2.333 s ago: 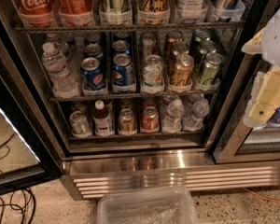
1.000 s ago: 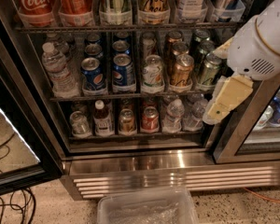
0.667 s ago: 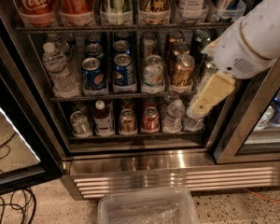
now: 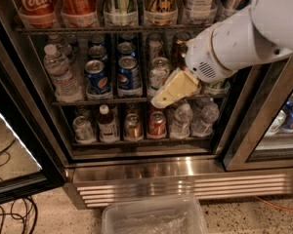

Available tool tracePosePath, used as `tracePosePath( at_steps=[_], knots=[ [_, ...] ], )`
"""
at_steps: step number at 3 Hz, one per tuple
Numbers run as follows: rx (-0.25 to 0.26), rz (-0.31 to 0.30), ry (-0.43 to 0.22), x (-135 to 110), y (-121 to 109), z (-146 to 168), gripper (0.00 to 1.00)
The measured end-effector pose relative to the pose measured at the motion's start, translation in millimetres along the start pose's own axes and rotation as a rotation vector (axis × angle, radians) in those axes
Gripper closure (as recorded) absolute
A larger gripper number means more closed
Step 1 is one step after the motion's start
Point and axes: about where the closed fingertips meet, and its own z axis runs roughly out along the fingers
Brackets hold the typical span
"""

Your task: Pick pepsi can from middle shelf of fridge

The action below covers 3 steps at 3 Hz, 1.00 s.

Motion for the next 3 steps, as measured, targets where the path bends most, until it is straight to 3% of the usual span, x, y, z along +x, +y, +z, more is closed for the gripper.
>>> tracePosePath(
  at_steps=[1,2,3],
  knots=[
    [0.005,0.013,-0.097,-29,-10,18,0.00],
    [0.005,0.013,-0.097,-29,-10,18,0.00],
    [0.026,0.048,-0.125,-37,-3,37,0.00]
  ],
)
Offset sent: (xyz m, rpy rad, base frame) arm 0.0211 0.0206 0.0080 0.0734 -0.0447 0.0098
